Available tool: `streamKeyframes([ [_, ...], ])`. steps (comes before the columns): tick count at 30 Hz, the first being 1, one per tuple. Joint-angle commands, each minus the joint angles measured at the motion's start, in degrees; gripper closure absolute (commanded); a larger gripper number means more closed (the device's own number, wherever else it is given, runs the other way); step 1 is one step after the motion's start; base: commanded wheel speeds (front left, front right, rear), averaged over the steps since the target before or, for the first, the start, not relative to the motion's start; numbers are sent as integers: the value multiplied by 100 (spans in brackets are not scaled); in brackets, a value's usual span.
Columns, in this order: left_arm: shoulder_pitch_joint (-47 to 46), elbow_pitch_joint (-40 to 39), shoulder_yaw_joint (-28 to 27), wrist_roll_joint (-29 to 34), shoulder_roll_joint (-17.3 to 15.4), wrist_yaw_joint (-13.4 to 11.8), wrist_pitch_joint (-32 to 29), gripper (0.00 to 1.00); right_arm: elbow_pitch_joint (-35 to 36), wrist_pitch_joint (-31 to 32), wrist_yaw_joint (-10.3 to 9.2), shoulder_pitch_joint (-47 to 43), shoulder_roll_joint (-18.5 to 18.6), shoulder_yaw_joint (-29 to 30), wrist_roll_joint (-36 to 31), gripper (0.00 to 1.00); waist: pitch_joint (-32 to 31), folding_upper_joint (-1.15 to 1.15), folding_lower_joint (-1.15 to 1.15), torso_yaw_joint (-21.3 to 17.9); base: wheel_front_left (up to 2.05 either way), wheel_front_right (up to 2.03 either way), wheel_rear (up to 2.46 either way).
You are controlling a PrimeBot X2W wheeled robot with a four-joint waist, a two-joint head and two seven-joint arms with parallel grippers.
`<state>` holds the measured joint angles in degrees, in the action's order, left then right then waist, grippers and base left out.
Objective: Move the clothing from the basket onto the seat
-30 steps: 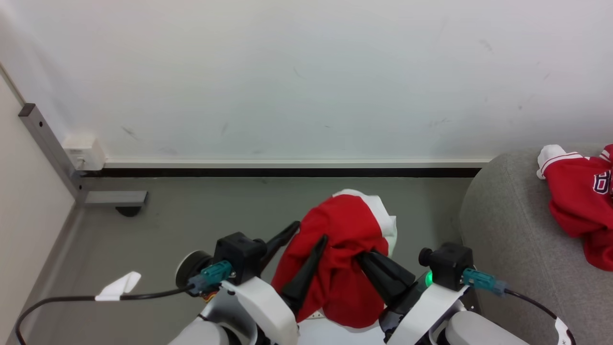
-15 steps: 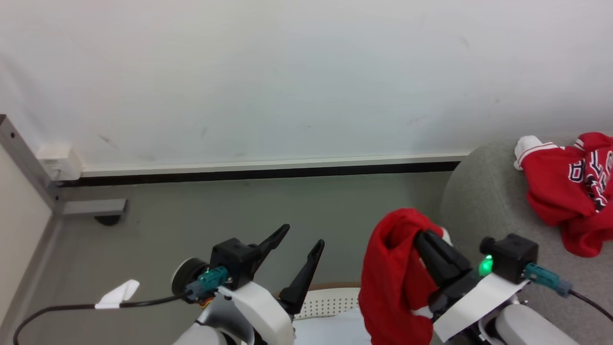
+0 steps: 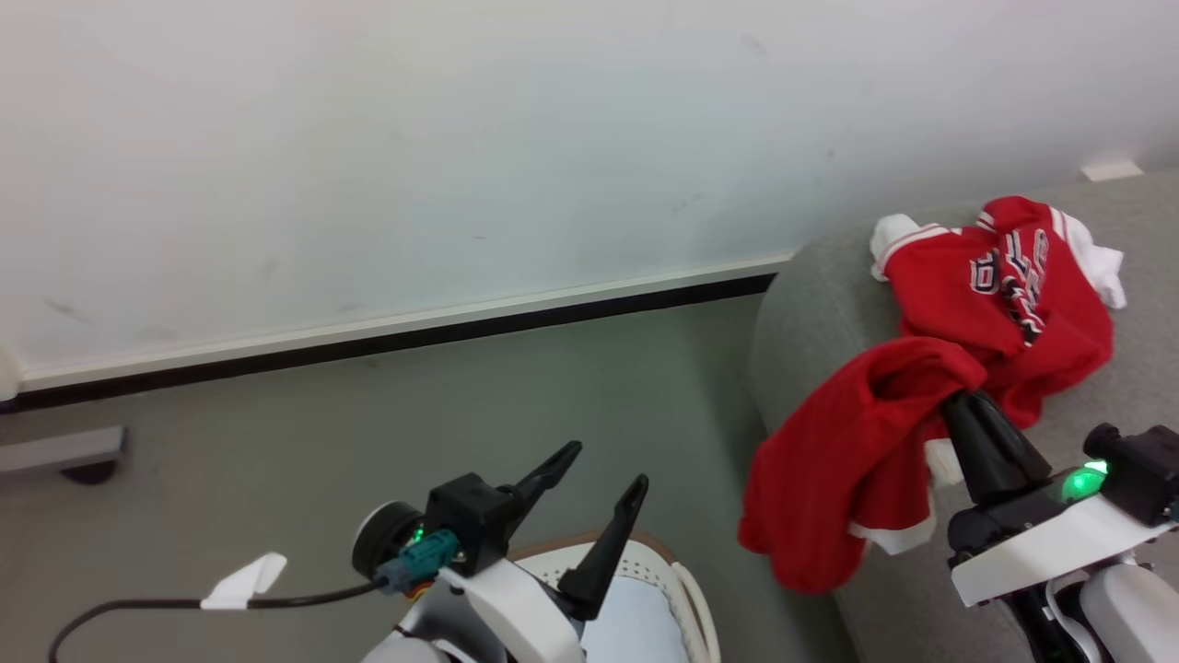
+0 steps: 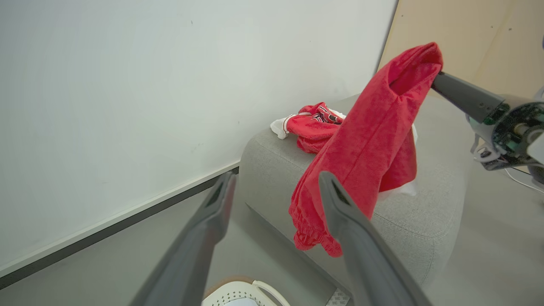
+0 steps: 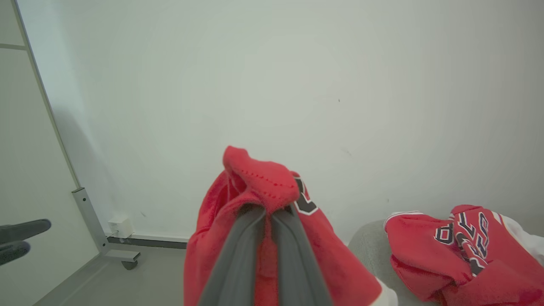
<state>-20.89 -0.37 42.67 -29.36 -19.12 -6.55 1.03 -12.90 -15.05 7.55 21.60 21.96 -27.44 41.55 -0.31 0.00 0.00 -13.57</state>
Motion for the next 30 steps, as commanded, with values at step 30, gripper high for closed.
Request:
streamKeyframes([
  [30, -1078, -1119, 108, 327, -323, 474, -292, 0, -1480, 795, -13, 3930, -582, 4264, -1973, 100, 2601, 0, 0, 311, 0, 0, 0],
])
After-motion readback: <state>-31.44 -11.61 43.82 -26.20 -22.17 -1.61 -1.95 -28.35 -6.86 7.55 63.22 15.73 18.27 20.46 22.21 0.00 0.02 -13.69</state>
